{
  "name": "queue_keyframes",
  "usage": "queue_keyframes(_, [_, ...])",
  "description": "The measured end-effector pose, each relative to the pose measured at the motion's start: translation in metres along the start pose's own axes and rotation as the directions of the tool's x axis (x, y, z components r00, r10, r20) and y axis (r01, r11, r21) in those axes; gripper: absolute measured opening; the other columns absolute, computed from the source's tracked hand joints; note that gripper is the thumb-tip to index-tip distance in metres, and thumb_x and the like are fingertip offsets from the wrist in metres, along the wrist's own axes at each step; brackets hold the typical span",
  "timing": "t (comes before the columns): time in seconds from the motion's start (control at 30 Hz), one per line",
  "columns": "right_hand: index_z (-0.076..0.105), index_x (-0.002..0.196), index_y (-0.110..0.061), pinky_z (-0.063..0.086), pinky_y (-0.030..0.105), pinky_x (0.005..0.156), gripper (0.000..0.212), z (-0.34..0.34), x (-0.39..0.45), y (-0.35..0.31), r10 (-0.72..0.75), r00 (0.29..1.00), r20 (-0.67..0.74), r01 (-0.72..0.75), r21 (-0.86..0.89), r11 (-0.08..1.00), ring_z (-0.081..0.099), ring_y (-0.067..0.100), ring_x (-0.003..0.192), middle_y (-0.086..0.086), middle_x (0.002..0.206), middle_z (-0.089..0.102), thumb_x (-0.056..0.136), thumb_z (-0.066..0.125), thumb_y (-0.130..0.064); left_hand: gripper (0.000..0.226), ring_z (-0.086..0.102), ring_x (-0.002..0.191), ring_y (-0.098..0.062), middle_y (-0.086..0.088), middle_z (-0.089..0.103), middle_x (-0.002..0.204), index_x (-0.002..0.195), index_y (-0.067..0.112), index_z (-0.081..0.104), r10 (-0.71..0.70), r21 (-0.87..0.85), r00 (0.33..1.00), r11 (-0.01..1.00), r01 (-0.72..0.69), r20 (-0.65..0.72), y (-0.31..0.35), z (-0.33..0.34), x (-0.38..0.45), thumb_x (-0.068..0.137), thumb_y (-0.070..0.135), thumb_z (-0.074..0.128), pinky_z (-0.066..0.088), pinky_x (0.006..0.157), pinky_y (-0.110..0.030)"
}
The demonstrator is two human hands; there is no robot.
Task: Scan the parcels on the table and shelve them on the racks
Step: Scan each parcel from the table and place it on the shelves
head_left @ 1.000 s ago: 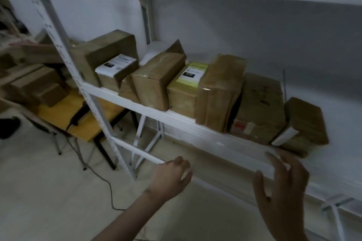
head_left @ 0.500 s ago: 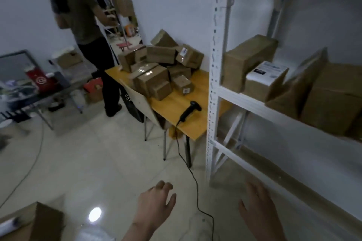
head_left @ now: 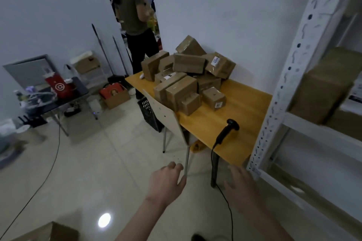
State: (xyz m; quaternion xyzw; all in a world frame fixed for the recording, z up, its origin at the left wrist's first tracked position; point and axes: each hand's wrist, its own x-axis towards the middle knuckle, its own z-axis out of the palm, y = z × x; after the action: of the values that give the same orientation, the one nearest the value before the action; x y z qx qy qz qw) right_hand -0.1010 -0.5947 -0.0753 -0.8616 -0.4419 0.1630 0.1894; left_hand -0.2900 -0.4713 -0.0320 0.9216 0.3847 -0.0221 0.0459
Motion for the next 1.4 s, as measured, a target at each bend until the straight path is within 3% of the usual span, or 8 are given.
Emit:
queue_keyframes(0.27, [0.045, 0.119, -0.022, 0.048, 0.028, 0.079, 0.028, 0.0, 0.158, -0.033, -0.001, 1.0, 0.008, 0.002, -0.025, 1.0, 0.051, 0.017, 0.101, 0.0, 0.117, 0.047, 0.096, 0.048, -0.036, 0.04, 0.062, 0.101, -0.02, 0.003, 0.056, 0.122, 0.129, 0.025, 0.048, 0.067, 0.087, 0.997, 0.994, -0.07, 0.037, -0.049, -0.029, 0.155, 0.099, 0.046, 0.031, 0.052, 0.075, -0.034])
queue_keyframes(0.4, [0.041, 0.13, -0.021, 0.046, 0.03, 0.089, 0.037, -0.003, 0.241, -0.043, -0.002, 1.0, 0.027, 0.004, -0.086, 0.996, 0.045, 0.018, 0.116, 0.0, 0.129, 0.043, 0.096, 0.047, -0.036, 0.037, 0.062, 0.098, -0.019, 0.004, 0.057, 0.12, 0.125, 0.025, 0.05, 0.133, 0.114, 0.991, 0.984, -0.134, 0.01, -0.066, -0.044, 0.246, 0.1, 0.044, 0.031, 0.05, 0.073, -0.029])
queue_keyframes(0.5, [0.044, 0.122, -0.019, 0.046, 0.03, 0.088, 0.03, -0.009, 0.289, -0.05, 0.008, 0.999, 0.045, -0.004, -0.093, 0.996, 0.046, 0.019, 0.112, 0.001, 0.126, 0.045, 0.096, 0.047, -0.032, 0.03, 0.062, 0.092, -0.017, 0.003, 0.058, 0.112, 0.115, 0.023, 0.053, 0.134, 0.111, 0.991, 0.985, -0.133, 0.004, -0.078, -0.054, 0.301, 0.1, 0.042, 0.035, 0.043, 0.064, -0.025])
queue_keyframes(0.7, [0.042, 0.102, -0.019, 0.046, 0.03, 0.087, 0.016, -0.018, 0.375, -0.074, -0.013, 0.999, 0.03, 0.015, -0.077, 0.997, 0.049, 0.02, 0.103, 0.004, 0.115, 0.047, 0.094, 0.053, -0.029, 0.029, 0.063, 0.083, -0.016, 0.002, 0.06, 0.103, 0.111, 0.022, 0.056, 0.146, 0.107, 0.989, 0.984, -0.144, -0.01, -0.107, -0.062, 0.4, 0.098, 0.041, 0.038, 0.055, 0.067, -0.031])
queue_keyframes(0.83, [0.045, 0.107, -0.018, 0.047, 0.034, 0.082, 0.019, -0.018, 0.432, -0.092, 0.039, 0.999, 0.002, -0.039, -0.033, 0.999, 0.05, 0.022, 0.101, 0.004, 0.114, 0.046, 0.094, 0.05, -0.032, 0.031, 0.06, 0.081, -0.015, 0.001, 0.058, 0.108, 0.118, 0.022, 0.054, 0.201, 0.131, 0.979, 0.971, -0.202, 0.02, -0.126, -0.06, 0.467, 0.099, 0.042, 0.039, 0.047, 0.059, -0.025])
queue_keyframes(1.0, [0.046, 0.103, -0.018, 0.043, 0.032, 0.078, 0.019, -0.026, 0.517, -0.106, 0.162, 0.984, -0.07, -0.167, -0.065, 0.984, 0.05, 0.025, 0.106, 0.007, 0.115, 0.048, 0.092, 0.052, -0.032, 0.032, 0.06, 0.081, -0.015, 0.001, 0.061, 0.108, 0.117, 0.021, 0.056, 0.354, 0.12, 0.934, 0.927, -0.356, 0.039, -0.141, -0.059, 0.565, 0.099, 0.041, 0.038, 0.054, 0.073, -0.031])
queue_keyframes(1.13, [0.045, 0.109, -0.017, 0.05, 0.037, 0.083, 0.027, -0.038, 0.586, -0.105, 0.363, 0.918, -0.159, -0.346, 0.128, 0.93, 0.051, 0.026, 0.098, 0.009, 0.112, 0.045, 0.089, 0.056, -0.032, 0.027, 0.06, 0.085, -0.02, -0.003, 0.058, 0.104, 0.11, 0.016, 0.055, 0.484, 0.131, 0.875, 0.868, -0.48, 0.0, -0.135, -0.07, 0.637, 0.099, 0.036, 0.04, 0.048, 0.07, -0.032])
queue_keyframes(1.4, [0.022, 0.14, -0.014, 0.044, 0.043, 0.093, 0.081, -0.072, 0.709, -0.098, 0.698, 0.636, -0.33, -0.519, 0.486, 0.703, 0.039, 0.043, 0.123, 0.021, 0.14, 0.025, 0.08, 0.07, -0.039, 0.017, 0.053, 0.075, -0.017, -0.002, 0.056, 0.096, 0.105, 0.017, 0.054, 0.633, 0.122, 0.773, 0.771, -0.625, -0.044, -0.122, -0.06, 0.745, 0.098, 0.03, 0.044, 0.034, 0.055, -0.027])
